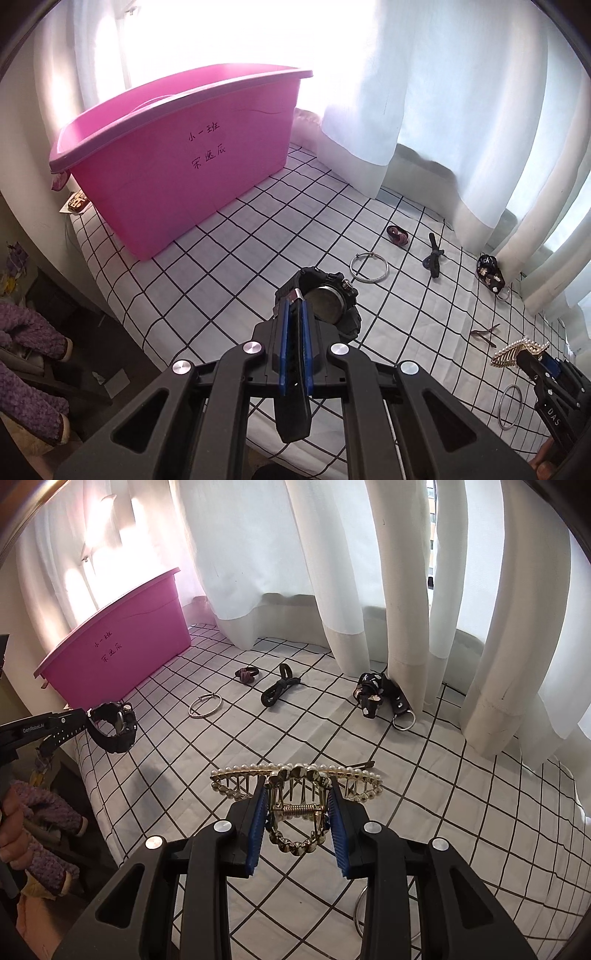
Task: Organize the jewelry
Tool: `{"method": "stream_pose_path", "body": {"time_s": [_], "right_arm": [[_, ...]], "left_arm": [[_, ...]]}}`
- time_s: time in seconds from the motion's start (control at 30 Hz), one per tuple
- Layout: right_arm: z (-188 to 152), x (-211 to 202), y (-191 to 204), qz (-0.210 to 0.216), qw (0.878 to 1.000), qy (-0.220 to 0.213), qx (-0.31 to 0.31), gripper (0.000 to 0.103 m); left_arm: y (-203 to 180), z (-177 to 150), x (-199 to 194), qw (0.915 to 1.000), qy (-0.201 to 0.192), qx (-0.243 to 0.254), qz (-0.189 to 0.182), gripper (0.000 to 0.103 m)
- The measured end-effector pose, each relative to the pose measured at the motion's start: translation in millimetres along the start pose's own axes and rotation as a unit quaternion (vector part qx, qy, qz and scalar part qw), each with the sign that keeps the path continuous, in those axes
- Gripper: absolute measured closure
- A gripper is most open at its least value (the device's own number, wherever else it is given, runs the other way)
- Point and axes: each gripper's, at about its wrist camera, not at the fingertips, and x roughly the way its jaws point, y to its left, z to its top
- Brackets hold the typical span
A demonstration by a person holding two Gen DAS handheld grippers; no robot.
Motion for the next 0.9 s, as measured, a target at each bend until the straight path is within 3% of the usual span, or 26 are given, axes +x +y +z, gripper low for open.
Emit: {"method": "stream_pose_path", "body": {"time_s": [0.43,0.5,0.57,0.67,0.9], "right_arm": [[79.6,-21.3,41.5,0.072,0.994,-0.066,-0.052,0.073],[96.0,-20.1,53.1,0.08,0.992,-0.076,-0.054,0.073],[113.3,-17.9,67.5,0.08,0.991,-0.088,-0.061,0.073],[140.7,-12.2,91.1,0.082,0.99,-0.101,-0.058,0.073],[197.0,9.4,153.2,0.1,0.987,-0.116,-0.039,0.073]], "left_arm": [[0.5,40.5,-80.8,0.9973,-0.072,-0.01,0.01,0.095],[4.0,54.0,-86.6,0.997,-0.077,-0.009,-0.001,0.095],[8.8,69.0,-92.5,0.9959,-0.089,-0.002,-0.013,0.102],[17.8,96.9,-101.9,0.9922,-0.121,0.021,-0.019,0.102],[58.0,171.3,-90.4,0.9871,-0.146,0.053,-0.037,0.102]]}}
